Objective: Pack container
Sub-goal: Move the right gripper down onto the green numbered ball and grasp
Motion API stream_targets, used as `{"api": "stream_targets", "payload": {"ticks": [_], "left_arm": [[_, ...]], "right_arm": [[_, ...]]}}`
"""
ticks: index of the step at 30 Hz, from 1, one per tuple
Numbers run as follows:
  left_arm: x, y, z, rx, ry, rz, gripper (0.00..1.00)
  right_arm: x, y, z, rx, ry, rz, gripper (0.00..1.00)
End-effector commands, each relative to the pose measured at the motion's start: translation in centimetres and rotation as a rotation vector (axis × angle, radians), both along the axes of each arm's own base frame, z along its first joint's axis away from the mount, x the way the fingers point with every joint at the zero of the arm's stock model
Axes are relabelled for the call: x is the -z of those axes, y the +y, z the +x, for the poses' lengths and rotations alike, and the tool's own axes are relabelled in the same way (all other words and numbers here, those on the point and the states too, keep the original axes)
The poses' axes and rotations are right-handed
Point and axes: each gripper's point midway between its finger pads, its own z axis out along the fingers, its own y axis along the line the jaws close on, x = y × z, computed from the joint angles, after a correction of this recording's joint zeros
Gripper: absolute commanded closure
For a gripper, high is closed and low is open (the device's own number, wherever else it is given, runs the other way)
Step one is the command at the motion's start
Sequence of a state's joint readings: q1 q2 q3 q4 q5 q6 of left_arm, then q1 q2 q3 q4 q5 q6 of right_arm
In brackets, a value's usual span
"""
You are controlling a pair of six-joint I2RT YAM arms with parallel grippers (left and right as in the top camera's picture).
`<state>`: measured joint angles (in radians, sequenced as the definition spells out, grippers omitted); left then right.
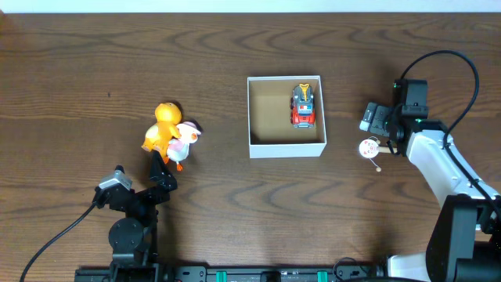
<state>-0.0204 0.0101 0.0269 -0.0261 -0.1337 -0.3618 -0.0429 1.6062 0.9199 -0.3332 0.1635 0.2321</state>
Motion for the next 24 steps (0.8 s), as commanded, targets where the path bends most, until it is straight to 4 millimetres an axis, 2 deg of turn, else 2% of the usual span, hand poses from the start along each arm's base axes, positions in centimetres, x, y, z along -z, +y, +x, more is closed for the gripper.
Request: {"api": "stream_targets", "payload": {"ticks": [1,11,16,21,22,24], "left_arm": [[1.8,0.2,-0.1,-0.008,0.054,0.015,0.02],[1.8,0.2,-0.1,-0.008,0.054,0.015,0.02],[1.8,0.2,-0.1,-0.008,0.054,0.015,0.02],[1.8,0.2,-0.1,-0.008,0.054,0.015,0.02],[1.8,0.2,-0.1,-0.008,0.054,0.015,0.02],[1.8,0.2,-0.1,-0.008,0.054,0.015,0.02]], "right_arm": [[1.1,-0.2,-0.5,-0.033,0.011,-0.021,0.04],[2.3,-0.4,-0.6,-0.054,0.02,-0.036,0.07],[3.1,-0.7,-0.5,-0.06,0.034,-0.043,0.34],[5.1,-1.0,-0.5,-0.051,0.069,-0.039,0.36],[5.5,-1.1,-0.6,-0.05,0.077,-0.038,0.4],[6.0,-1.1,-0.5,-0.05,0.085,-0.038,0.64]]}}
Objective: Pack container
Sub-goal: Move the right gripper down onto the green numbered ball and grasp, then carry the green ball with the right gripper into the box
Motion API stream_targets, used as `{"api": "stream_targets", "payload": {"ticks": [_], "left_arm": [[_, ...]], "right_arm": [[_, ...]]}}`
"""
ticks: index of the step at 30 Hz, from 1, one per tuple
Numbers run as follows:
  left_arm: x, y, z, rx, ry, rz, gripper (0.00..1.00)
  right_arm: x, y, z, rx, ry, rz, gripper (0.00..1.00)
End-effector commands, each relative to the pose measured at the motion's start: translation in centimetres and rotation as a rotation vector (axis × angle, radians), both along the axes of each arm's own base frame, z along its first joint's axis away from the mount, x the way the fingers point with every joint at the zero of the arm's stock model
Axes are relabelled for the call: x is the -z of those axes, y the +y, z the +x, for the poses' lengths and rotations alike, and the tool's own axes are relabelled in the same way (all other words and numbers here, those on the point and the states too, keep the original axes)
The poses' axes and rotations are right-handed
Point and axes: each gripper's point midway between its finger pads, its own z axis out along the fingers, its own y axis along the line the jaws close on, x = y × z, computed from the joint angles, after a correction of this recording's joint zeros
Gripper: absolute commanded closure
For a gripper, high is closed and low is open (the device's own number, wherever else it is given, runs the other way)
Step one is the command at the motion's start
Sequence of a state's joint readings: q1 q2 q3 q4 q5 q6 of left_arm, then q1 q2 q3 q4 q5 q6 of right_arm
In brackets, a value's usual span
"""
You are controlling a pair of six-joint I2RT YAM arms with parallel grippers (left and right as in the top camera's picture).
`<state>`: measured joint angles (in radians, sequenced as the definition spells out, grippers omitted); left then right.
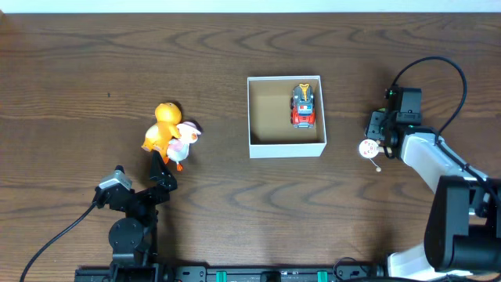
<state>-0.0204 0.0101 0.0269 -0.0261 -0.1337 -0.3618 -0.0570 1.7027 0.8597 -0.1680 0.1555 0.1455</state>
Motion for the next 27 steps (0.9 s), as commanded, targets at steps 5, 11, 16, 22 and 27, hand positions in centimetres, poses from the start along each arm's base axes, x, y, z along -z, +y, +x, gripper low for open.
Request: {"api": "stream_targets", "payload": {"ticks": [5,11,16,22,27], "left_arm": [[1.8,0.2,-0.1,-0.008,0.054,0.015,0.02],[1.8,0.2,-0.1,-0.008,0.054,0.015,0.02],[1.8,0.2,-0.1,-0.008,0.054,0.015,0.02],[1.8,0.2,-0.1,-0.008,0.054,0.015,0.02],[1.8,0.2,-0.1,-0.008,0.054,0.015,0.02]], "right_arm": [[0.8,-0.6,-0.5,0.025,0.036,0.004,0.9],[-6.1,1.0,0.8,-0.01,-0.1,0.028,0.91],[-15.1,6.3,1.1,-0.156,-0.284,0.066,0.91],[-24.1,15.5,-0.8,-0.399,-0.521,0.137,0.99],[-25.2,21.3,-2.5,-0.583,-0.56,0.136,0.99]]}}
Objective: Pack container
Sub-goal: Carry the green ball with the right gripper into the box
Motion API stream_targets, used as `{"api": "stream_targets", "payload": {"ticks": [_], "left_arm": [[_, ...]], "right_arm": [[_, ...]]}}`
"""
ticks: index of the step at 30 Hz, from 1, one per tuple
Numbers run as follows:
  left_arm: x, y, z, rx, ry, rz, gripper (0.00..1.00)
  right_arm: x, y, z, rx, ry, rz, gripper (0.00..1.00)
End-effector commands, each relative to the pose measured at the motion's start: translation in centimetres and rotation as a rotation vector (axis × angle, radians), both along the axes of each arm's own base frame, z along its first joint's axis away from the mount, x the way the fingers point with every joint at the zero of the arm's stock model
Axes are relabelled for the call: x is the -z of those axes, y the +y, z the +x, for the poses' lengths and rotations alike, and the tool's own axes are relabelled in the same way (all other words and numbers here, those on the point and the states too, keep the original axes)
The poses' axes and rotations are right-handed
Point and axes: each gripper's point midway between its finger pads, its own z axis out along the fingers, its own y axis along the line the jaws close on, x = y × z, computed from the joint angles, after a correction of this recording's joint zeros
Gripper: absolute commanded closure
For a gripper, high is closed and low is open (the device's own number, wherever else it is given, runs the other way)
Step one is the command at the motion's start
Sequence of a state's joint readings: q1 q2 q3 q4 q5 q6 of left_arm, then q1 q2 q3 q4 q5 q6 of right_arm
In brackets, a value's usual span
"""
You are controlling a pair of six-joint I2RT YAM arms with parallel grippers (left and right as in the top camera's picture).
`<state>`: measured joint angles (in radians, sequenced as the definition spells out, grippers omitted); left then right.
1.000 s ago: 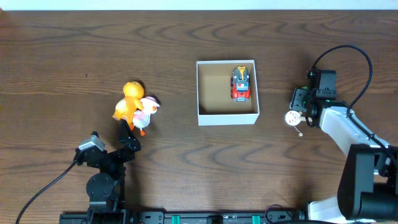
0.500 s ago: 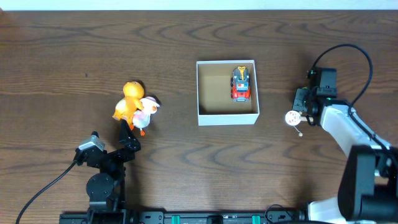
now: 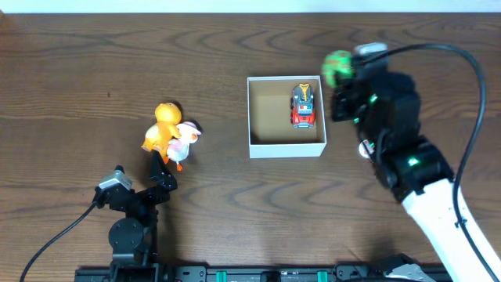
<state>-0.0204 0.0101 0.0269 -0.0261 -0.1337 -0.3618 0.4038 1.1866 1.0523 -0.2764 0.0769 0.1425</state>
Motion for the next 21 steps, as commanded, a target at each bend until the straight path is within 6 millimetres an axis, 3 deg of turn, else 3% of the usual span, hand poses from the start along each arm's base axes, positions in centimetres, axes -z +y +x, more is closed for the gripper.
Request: {"api": "stream_targets", "payload": {"ticks": [1,9,14,21], "left_arm": [[1.8,0.2,-0.1,-0.008,0.054,0.015,0.02],[1.8,0.2,-0.1,-0.008,0.054,0.015,0.02],[1.8,0.2,-0.1,-0.008,0.054,0.015,0.02],[1.8,0.2,-0.1,-0.008,0.054,0.015,0.02]], "right_arm": [[1.5,2.8,-0.8,-0.086,0.029,-0.05,0.99],[8.2,5.8,-1.4,-0.162,0.21,-0.143,0.99],[11.1,5.4,-2.1,-0.16,0.31,-0.191,0.99],[13.2,3.8,-3.2,-0.1,0.41,-0.237,0.99]]}}
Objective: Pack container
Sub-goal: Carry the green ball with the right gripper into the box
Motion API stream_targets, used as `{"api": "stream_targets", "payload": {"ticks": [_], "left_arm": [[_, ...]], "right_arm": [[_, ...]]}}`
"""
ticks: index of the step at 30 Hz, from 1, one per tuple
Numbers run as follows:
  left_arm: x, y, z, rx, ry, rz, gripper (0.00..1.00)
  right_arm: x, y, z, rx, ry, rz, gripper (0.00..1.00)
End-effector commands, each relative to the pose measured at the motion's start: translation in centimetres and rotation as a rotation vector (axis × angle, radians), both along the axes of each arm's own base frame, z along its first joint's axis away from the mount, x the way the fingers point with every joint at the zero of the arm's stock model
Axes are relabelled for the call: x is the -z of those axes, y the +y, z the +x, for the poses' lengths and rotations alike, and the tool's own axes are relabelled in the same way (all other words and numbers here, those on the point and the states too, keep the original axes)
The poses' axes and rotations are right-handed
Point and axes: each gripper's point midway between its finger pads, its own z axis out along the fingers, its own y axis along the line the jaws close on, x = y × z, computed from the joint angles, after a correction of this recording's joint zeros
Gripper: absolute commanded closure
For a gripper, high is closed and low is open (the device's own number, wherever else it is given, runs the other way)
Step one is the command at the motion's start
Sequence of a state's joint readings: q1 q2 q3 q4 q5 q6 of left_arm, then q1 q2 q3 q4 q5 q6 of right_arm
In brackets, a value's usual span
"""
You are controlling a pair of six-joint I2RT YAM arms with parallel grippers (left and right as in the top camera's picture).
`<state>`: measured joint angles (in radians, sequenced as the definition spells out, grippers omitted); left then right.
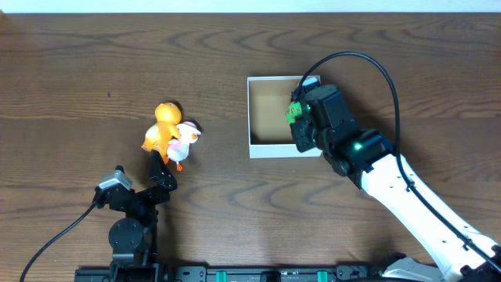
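The white open box (266, 117) sits mid-table. My right gripper (297, 116) hangs over the box's right half, shut on a small green toy (294, 112) that shows at its tip. The arm hides whatever lies in that part of the box. To the left lie an orange duck (165, 125) and a pink-and-white duck (185, 141), touching each other. My left gripper (160, 166) rests just below the ducks, fingers together and holding nothing.
The right arm (391, 184) runs from the lower right corner across the table to the box. The left arm's base (125, 227) stands at the front left edge. Dark wooden table (78, 78) all around.
My right gripper, which was raised beyond the box's upper right corner with a green round toy at its tip, is now over the box's right half. The red truck is now covered.
First my right gripper was low on the table right of the box, beside a small white round thing. It stayed there a moment later. Then it was up high with a green toy. Now it holds that toy over the box. The left arm never moved.
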<state>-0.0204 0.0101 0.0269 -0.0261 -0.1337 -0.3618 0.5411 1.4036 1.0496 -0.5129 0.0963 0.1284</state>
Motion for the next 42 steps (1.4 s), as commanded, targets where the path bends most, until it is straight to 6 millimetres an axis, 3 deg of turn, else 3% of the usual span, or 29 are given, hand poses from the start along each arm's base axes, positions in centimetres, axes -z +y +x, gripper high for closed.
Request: {"api": "stream_targets", "payload": {"ticks": [1,6,20,27,33,37,42], "left_arm": [[1.8,0.2,-0.1,-0.008,0.054,0.015,0.02],[1.8,0.2,-0.1,-0.008,0.054,0.015,0.02],[1.8,0.2,-0.1,-0.008,0.054,0.015,0.02],[1.8,0.2,-0.1,-0.008,0.054,0.015,0.02],[1.8,0.2,-0.1,-0.008,0.054,0.015,0.02],[1.8,0.2,-0.1,-0.008,0.054,0.015,0.02],[1.8,0.2,-0.1,-0.008,0.054,0.015,0.01]], "right_arm": [[0.6,-0.4,-0.2,0.026,0.02,-0.021,0.99],[1.9,-0.7,-0.3,0.034,0.053,-0.054,0.99],[7.7,-1.7,-0.2,0.1,0.189,-0.162,0.99],[8.2,-2.8,-0.1,0.161,0.194,-0.193,0.99],[8.3,-2.9,-0.3,0.161,0.201,-0.197,0.72],[8.3,-2.9,-0.3,0.161,0.2,-0.197,0.48],[8.2,-2.9,-0.1,0.162,0.195,-0.196,0.42]]}}
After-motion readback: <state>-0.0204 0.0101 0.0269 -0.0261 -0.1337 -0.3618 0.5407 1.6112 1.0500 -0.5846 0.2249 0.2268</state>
